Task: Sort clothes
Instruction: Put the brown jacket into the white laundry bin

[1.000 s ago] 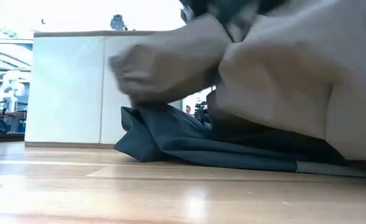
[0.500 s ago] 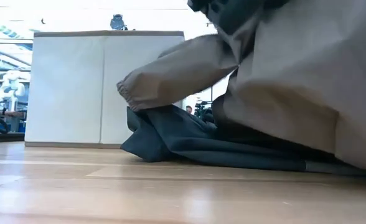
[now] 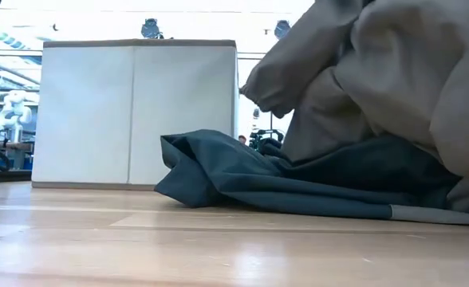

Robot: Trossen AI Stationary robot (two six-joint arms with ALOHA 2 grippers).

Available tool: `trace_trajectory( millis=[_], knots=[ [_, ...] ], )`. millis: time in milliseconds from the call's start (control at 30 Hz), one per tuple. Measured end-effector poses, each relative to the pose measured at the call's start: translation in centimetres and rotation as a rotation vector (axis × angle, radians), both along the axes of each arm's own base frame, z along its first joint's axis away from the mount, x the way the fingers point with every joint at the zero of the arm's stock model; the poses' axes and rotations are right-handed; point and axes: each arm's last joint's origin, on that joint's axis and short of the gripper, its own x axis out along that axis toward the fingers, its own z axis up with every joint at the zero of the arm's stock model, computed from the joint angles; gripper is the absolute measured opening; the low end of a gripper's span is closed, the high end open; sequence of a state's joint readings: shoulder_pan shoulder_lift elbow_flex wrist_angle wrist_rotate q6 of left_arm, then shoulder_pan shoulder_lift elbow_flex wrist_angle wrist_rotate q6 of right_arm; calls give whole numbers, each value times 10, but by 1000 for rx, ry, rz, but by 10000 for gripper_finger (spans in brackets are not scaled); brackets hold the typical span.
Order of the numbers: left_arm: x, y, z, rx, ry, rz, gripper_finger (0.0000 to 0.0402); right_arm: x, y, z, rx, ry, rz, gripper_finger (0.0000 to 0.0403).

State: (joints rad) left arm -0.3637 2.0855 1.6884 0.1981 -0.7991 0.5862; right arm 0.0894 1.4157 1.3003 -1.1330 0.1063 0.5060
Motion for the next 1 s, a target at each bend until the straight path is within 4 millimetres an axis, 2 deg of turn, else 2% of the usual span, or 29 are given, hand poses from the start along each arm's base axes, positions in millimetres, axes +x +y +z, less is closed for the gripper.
trace_trajectory(
  millis=[233,467,567,633,700,800,1000],
  knots=[
    [12,33,-16,-3,10,54,0,-19,-2,18,75,-21,-44,253],
    [18,61,-33,-31,37,71,0,-24,6,65,194,-247,4,253],
    [19,72,-38,-77,40,93,0,-28,7,85,192,-300,11,253],
    [20,80,-45,-114,71,101,0,-33,4,94,130,-308,-21,253],
    [23,89,-56,-161,95,117,0,-37,-4,97,-4,-295,-97,253],
    [28,102,-81,-222,148,145,0,-47,-25,90,-170,-204,-270,253],
    [33,99,-127,-230,249,159,0,-51,-82,68,-109,-123,-439,253]
  ],
)
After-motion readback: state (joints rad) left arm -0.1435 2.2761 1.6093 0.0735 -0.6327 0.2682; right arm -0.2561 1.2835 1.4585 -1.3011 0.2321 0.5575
